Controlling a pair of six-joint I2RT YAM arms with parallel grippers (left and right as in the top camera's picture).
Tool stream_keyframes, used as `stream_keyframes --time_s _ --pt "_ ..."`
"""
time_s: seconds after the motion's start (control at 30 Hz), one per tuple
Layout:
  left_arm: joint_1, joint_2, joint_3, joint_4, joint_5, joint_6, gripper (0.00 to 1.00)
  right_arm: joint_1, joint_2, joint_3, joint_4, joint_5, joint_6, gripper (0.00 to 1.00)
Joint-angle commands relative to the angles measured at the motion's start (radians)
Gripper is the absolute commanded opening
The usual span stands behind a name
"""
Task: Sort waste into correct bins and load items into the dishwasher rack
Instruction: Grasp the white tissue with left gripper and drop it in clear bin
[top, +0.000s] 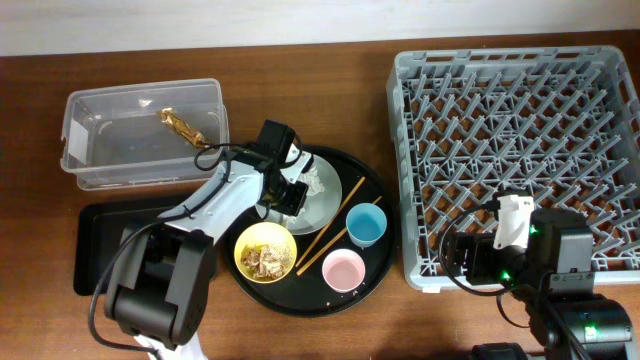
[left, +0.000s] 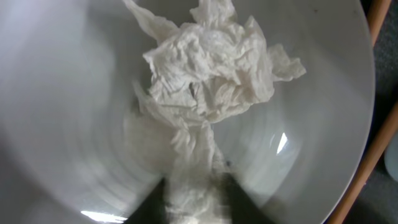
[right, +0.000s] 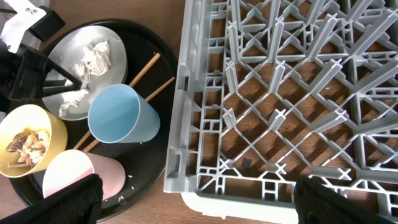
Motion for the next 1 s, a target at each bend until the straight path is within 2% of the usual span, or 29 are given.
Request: stream_keyframes --time_s 0.0,0.13,0.23,0.33,0.47,0.53,0.57,0.6,0.67,0.8,0.97 --pt "0.000 0.010 -0.002 -0.013 0.000 0.008 0.00 0.004 -0.003 0.010 0.000 -0.005 0.008 0.99" --pt "0.016 -0.069 0.043 -0.068 -0.127 0.008 0.00 0.004 -0.003 0.010 -0.001 -0.005 0.008 0.99" --pt "0.076 -0.194 0.079 -0.060 -0.156 0.008 0.00 0.004 -0.003 0.010 -0.001 -0.005 0.008 0.99" --pt "0.212 -0.309 0.084 0.050 -0.167 0.007 0.00 0.004 -0.003 0.010 0.000 -0.005 0.008 0.99" --pt "0.416 -0.282 0.083 0.195 -0.174 0.004 0.01 0.004 -0.003 0.010 -0.003 -0.005 0.008 0.99" --pt "0.468 -0.241 0.083 0.229 -0.174 0.004 0.16 0.004 -0.003 0.010 -0.003 -0.005 0.008 0.99" --pt "0.484 -0.215 0.083 0.237 -0.174 0.005 0.33 0.004 -0.003 0.010 -0.003 -0.005 0.008 0.99" --pt "0.489 -0.204 0.083 0.241 -0.174 0.005 0.45 0.004 -0.003 0.010 -0.004 -0.005 0.008 0.99" --pt "0.491 -0.209 0.084 0.256 -0.172 0.005 0.53 0.004 -0.003 0.010 -0.004 -0.005 0.008 0.99" --pt "0.418 -0.245 0.083 0.194 0.085 0.005 0.57 0.004 -0.003 0.010 -0.004 -0.005 0.008 0.99" --pt "0.171 -0.146 0.072 0.135 0.082 0.005 0.58 0.004 -0.003 0.010 -0.011 -0.005 0.008 0.98"
